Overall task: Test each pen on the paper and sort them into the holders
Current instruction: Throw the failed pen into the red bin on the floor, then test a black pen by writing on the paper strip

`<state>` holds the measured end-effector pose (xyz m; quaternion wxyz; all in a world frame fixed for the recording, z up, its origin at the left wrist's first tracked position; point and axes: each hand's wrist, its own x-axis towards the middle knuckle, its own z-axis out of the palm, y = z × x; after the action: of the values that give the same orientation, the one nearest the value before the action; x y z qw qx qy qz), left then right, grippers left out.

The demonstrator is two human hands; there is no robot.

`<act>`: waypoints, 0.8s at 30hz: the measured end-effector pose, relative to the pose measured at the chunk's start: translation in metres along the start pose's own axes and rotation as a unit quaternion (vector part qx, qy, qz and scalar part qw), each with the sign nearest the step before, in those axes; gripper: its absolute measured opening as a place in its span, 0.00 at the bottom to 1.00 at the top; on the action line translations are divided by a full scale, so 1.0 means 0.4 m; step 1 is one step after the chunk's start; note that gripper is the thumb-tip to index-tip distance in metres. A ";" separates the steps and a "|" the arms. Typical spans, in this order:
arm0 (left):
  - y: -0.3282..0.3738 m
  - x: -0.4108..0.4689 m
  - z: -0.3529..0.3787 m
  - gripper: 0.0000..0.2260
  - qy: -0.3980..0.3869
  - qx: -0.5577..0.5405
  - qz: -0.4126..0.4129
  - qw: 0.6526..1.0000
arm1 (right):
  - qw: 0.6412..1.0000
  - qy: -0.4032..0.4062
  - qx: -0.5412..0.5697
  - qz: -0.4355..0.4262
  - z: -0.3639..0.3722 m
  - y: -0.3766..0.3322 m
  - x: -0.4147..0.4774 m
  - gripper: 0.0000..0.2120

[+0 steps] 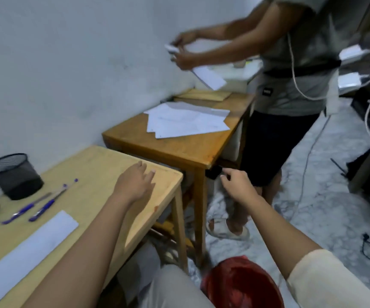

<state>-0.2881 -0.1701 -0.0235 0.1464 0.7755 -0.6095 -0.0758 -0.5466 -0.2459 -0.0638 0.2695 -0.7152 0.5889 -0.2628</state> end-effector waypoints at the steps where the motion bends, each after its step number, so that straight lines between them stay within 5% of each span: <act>1: -0.023 -0.011 -0.030 0.24 0.015 -0.006 -0.006 1.000 | 1.000 -0.001 -0.011 -0.024 -0.002 -0.048 0.006 0.21; 10: -0.317 -0.188 -0.258 0.23 0.102 0.025 -0.115 0.988 | 0.975 -0.100 -0.017 -0.198 0.154 -0.482 -0.047 0.20; 24: -0.748 -0.608 -0.258 0.20 0.097 -0.041 -0.382 0.918 | 0.861 -0.307 -0.032 -0.405 0.682 -0.898 -0.241 0.19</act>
<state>-0.0412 0.1433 -0.0363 0.1964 0.9461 -0.2461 -0.0754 -0.1218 -0.0726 -0.0152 0.2830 -0.9435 0.1427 -0.0971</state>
